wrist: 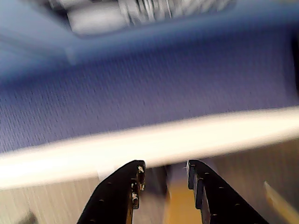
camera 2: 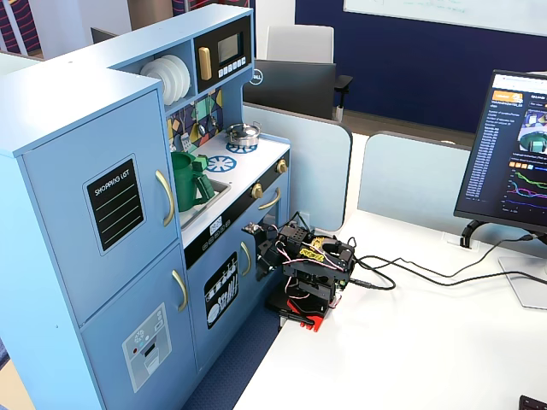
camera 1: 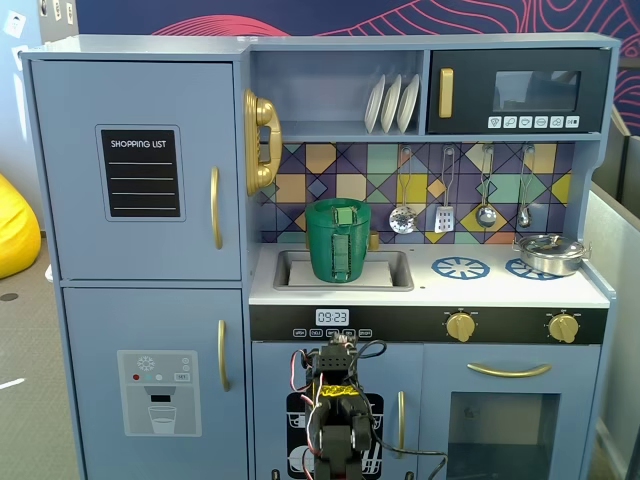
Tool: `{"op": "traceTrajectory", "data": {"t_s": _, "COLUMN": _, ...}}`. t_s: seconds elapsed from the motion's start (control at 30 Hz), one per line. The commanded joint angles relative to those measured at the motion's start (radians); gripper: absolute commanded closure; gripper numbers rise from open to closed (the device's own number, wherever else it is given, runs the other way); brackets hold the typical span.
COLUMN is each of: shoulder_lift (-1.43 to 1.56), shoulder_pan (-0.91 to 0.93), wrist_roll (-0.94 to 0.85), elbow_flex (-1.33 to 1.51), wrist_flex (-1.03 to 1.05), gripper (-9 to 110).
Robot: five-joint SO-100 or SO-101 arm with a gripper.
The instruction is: Pick up the lid from the counter and put it on the green recipient
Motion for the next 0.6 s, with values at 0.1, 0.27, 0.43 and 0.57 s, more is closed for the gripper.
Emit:
{"op": "traceTrajectory", "data": {"t_s": 0.1, "shoulder_lift": 0.051, "shoulder_pan": 0.025, "wrist_roll": -0.091, "elbow_flex": -0.006, "wrist_flex": 0.301, "gripper": 100}}
{"op": "traceTrajectory", "data": {"t_s": 0.27, "shoulder_lift": 0.052, "shoulder_pan": 0.049, "wrist_roll": -0.072, "elbow_flex": -0.006, "wrist_flex": 0.299, "gripper": 100}}
{"op": "traceTrajectory", "data": {"t_s": 0.43, "shoulder_lift": 0.052, "shoulder_pan": 0.054, "wrist_roll": -0.072, "elbow_flex": -0.006, "wrist_flex": 0.299, "gripper": 100}}
{"op": "traceTrajectory", "data": {"t_s": 0.57, "shoulder_lift": 0.052, "shoulder_pan": 0.054, "wrist_roll": -0.072, "elbow_flex": -0.006, "wrist_flex": 0.299, "gripper": 100}}
